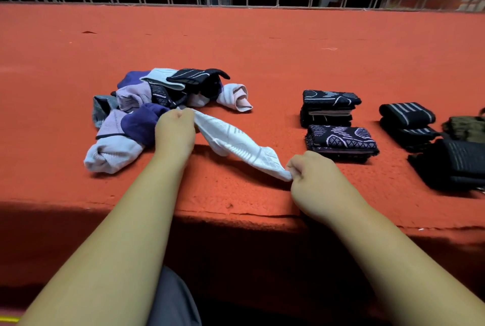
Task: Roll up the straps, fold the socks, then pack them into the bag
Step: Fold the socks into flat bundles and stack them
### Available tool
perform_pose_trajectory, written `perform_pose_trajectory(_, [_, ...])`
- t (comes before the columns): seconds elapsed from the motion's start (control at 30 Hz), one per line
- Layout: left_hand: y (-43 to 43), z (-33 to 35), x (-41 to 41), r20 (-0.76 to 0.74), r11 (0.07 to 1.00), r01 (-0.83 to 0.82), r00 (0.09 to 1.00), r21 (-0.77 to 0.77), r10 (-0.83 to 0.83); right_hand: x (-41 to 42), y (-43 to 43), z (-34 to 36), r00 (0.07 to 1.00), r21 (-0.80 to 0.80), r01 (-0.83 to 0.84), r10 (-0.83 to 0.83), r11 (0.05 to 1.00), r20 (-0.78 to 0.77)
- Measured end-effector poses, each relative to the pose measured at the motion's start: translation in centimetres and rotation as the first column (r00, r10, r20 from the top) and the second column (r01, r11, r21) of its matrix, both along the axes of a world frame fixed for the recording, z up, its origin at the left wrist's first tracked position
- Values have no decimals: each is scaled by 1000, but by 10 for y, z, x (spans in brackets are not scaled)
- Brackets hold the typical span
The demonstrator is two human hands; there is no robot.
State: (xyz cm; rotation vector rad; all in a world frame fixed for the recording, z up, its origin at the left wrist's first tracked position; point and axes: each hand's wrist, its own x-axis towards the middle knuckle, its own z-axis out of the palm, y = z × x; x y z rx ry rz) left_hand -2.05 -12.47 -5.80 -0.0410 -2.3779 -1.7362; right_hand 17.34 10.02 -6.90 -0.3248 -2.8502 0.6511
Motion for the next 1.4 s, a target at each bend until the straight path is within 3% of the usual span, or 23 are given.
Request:
perform_pose_trajectory(0.07, [-8, 2, -3, 59, 990, -19, 998, 141, 11, 9, 9, 1, 998, -11, 60, -60, 998, -10])
perform_pose_trajectory(0.17, [-2, 13, 13, 155, 854, -31, 986, 519, -59, 19, 19, 2, 992, -46, 121, -123, 992, -30])
perform_pose_trajectory(0.23, [4, 14, 22, 134, 829, 84, 973, 553, -187, 24, 19, 2, 996, -35, 89, -90, 995, -23])
perform_pose_trajectory(0.37, [1, 14, 40, 31, 837, 414, 891, 358, -454, 32, 18, 1, 1000, -5, 1, -1, 1000, -31])
perform_pose_trajectory(0.5, [-7, 17, 50, 42, 756, 415, 864, 507, -502, 29, 20, 4, 981, -34, 12, -19, 999, -195])
perform_pose_trajectory(0.6, [-23, 20, 63, 49, 772, 540, 808, 336, -586, 18, 15, 5, 955, -45, -40, 25, 998, -294])
perform_pose_trajectory(0.73, [-49, 17, 75, 48, 738, 661, 740, 135, -671, -2, -1, 2, 968, 56, -150, 158, 987, -194])
perform_pose_trajectory(0.83, [-60, 15, 79, 56, 760, 646, 758, 69, -649, -17, -15, 4, 973, 93, -215, 222, 972, -67])
perform_pose_trajectory(0.9, [-62, 16, 82, 79, 770, 631, 775, -94, -626, -23, -20, 5, 967, 155, -251, 253, 955, 8])
perform_pose_trajectory(1.03, [-55, 24, 91, 135, 665, 580, 792, -471, -595, -28, -28, 10, 941, 134, -333, 320, 933, 110])
perform_pose_trajectory(1.1, [-51, 27, 92, 117, 624, 524, 811, -579, -573, -31, -30, 10, 930, 175, -359, 337, 917, 146])
perform_pose_trajectory(1.17, [-50, 29, 90, 107, 607, 485, 828, -629, -550, -32, -31, 11, 930, 242, -366, 342, 899, 135])
perform_pose_trajectory(1.27, [-51, 30, 85, 95, 615, 431, 861, -660, -500, -31, -28, 14, 940, 310, -322, 341, 894, -8])
perform_pose_trajectory(1.33, [-48, 26, 80, 12, 708, 347, 902, -615, -432, -27, -23, 17, 928, 299, -291, 344, 909, -142])
perform_pose_trajectory(1.4, [-40, 20, 72, -71, 851, 243, 948, -466, -310, -21, -19, 24, 895, 271, -259, 336, 927, -294])
